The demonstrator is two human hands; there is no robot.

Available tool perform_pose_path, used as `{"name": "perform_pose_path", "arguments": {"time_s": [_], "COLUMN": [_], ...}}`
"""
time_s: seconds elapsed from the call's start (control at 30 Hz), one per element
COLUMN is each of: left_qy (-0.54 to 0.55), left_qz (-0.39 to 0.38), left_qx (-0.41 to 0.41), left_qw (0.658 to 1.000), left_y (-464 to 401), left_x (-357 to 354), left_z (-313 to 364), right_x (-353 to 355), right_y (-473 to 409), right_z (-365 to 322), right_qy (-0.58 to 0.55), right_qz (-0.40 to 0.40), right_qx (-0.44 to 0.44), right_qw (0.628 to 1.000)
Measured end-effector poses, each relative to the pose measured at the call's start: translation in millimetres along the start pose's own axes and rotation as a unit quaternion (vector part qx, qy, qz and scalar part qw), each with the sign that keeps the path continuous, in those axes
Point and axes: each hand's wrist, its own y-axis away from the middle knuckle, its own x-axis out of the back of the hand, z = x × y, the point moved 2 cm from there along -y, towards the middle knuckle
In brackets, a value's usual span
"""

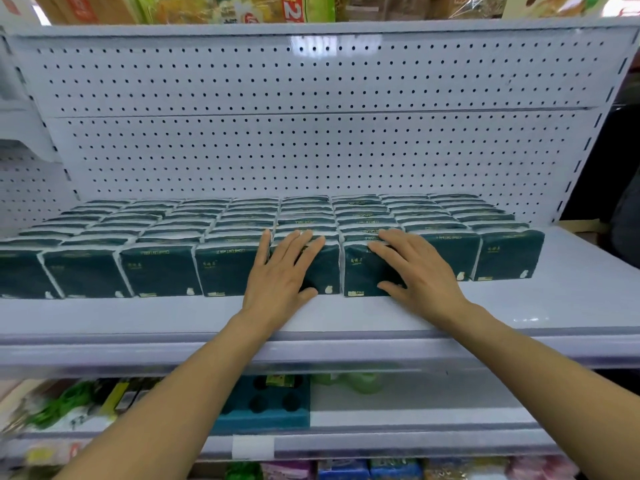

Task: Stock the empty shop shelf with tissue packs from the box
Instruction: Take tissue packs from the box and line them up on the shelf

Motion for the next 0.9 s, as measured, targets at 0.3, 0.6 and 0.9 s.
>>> {"name": "perform_pose_path", "arguments": {"time_s": [0.3, 0.6, 0.9], "left_qy": [-0.013, 0.017, 0.052], "left_qz": [-0.012, -0.01, 0.056], "left_qx": [0.004, 0.071, 0.118], "left_qw": [1.0, 0.997, 0.99], "left_y": [-2, 6, 99], "left_x": [0, 33, 94], "left_z": [2, 14, 4], "right_x": [-8, 14, 46], "right_y": [-7, -3, 7], "right_z": [-9, -31, -127], "right_qy": [0.041, 0.046, -0.051], "right_qz": [-0.037, -0.018, 0.052], "right_qx": [-0.034, -0.06, -0.016], "right_qw": [0.998, 0.997, 0.997]}}
